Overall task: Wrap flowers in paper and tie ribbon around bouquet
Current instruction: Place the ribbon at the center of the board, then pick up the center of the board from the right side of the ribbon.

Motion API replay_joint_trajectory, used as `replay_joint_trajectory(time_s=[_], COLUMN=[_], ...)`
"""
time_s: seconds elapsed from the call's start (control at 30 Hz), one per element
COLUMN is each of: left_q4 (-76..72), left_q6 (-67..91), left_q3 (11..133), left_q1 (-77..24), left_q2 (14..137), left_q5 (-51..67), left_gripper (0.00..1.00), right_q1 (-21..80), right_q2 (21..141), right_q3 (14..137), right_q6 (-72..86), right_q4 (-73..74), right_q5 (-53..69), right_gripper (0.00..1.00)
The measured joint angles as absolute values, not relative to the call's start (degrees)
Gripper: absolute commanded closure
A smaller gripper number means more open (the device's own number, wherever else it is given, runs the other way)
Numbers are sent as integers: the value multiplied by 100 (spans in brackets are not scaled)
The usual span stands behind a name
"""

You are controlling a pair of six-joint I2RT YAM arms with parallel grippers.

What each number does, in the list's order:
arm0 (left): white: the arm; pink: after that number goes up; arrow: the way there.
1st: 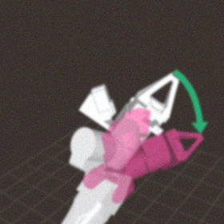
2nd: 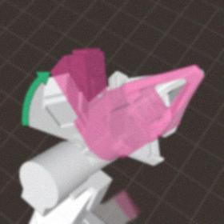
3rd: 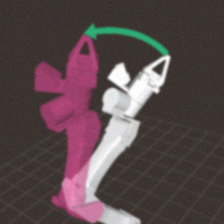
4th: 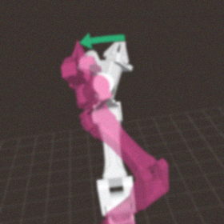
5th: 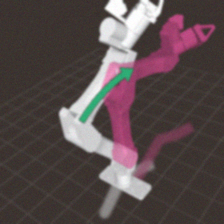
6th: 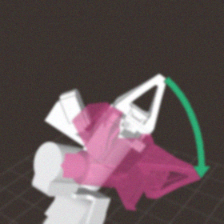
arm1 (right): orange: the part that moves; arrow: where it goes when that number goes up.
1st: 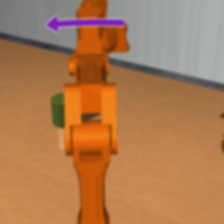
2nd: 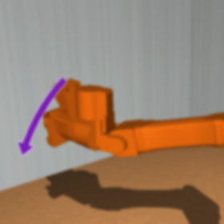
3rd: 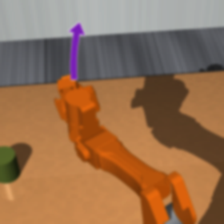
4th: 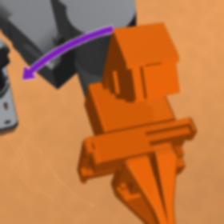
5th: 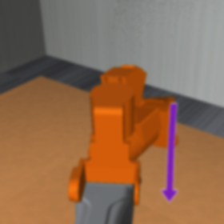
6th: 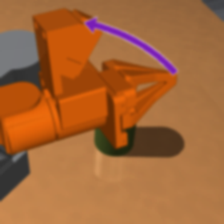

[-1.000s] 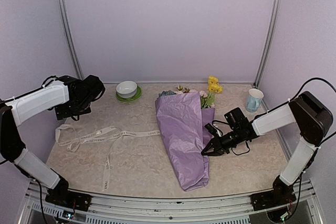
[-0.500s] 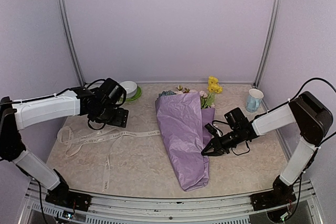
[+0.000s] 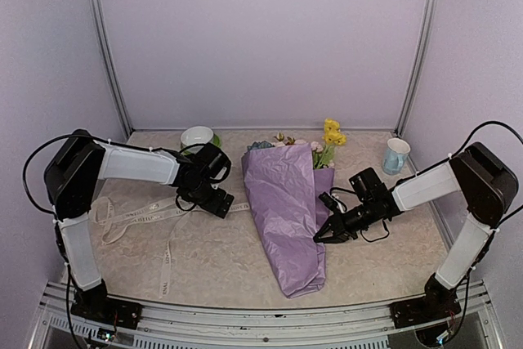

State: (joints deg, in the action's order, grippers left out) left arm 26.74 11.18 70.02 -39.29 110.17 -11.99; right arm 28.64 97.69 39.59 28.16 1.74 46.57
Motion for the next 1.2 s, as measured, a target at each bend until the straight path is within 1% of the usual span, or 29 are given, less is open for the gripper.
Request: replay_joint_trajectory(time_s=[0.13,0.27,0.37,0.43,0.47,0.5,0.53,0.57,0.63,0.67,0.7,0.83,0.93,1.0,1.2], left_q4=[2451,2580,2755,2816,2836,2853,2856,2856,2829,2834,2825,2703,2620,2685,2906], left_q6=[480,134,-67,-196,-250,-320,-377,-425,-473,-491,-464,-425,-346,-274,23], left_q3=[6713,6689,6689,6689,6689,6689,6689,6689,6713,6753,6790,6788,6569,6416,6359], left_q1=[-3872,-3400,-3087,-3107,-3166,-3260,-3369,-3465,-3597,-3636,-3636,-3623,-3752,-3964,-5151], left_q2=[10715,10613,10617,10632,10648,10674,10715,10774,10857,10906,10938,10949,10766,10560,9509], left_q5=[-714,-32,102,102,95,73,60,40,23,10,34,21,21,113,327], left_gripper=[1,1,1,1,3,8,17,30,63,88,100,100,100,100,100], right_q1=[2864,2864,2864,2864,2864,2864,2864,2864,2864,2864,2864,2864,2864,2864,2864], right_q2=[9769,9769,9769,9769,9769,9769,9769,9769,9769,9769,9769,9769,9769,9769,9734], right_q3=[3959,3959,3959,3959,3959,3959,3959,3959,3959,3959,3959,3959,3970,4010,4217], right_q6=[2790,2781,2770,2764,2762,2755,2751,2746,2746,2746,2746,2751,2786,2812,2840], right_q4=[209,228,228,231,231,231,231,231,231,233,233,233,237,268,419], right_q5=[4624,4622,4624,4624,4624,4624,4624,4624,4624,4624,4626,4646,4733,4786,4884], right_gripper=[100,100,100,100,100,100,100,100,100,100,100,100,100,100,100])
